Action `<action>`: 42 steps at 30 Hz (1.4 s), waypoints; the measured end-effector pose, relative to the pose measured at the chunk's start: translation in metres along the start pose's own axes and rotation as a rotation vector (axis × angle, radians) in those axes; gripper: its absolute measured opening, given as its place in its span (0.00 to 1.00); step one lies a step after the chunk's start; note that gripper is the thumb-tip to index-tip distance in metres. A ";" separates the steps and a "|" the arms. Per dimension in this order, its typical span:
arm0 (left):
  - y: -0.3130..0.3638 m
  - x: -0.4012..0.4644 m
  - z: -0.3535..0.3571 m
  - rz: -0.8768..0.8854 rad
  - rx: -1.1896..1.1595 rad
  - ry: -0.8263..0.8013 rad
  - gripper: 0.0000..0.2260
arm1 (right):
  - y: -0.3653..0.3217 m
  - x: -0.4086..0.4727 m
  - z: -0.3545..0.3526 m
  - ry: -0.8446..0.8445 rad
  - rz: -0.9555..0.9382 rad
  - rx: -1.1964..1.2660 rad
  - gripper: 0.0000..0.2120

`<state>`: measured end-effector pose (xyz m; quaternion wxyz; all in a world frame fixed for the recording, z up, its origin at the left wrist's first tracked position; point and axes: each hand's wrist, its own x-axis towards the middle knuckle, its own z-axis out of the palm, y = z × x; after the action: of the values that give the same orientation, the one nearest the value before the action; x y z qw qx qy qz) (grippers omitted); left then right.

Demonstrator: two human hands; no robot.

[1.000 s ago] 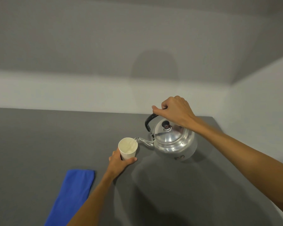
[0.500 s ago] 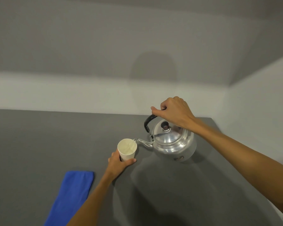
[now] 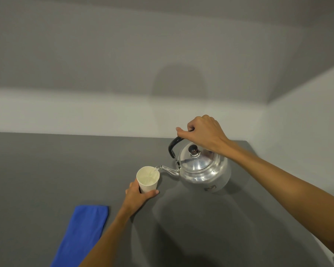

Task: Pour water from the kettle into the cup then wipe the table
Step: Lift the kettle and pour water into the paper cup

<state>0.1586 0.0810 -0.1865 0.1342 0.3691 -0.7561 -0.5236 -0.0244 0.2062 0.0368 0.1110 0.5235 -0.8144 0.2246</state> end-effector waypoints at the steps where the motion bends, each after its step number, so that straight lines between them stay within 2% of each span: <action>1: 0.000 0.000 0.000 -0.001 -0.002 0.001 0.37 | 0.000 0.000 0.000 0.000 -0.001 0.002 0.26; 42: -0.001 0.000 0.000 -0.020 -0.010 0.008 0.37 | -0.008 0.007 -0.006 0.008 -0.026 -0.027 0.27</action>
<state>0.1591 0.0810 -0.1870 0.1336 0.3780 -0.7490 -0.5275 -0.0206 0.2009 0.0471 0.1241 0.5318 -0.8098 0.2144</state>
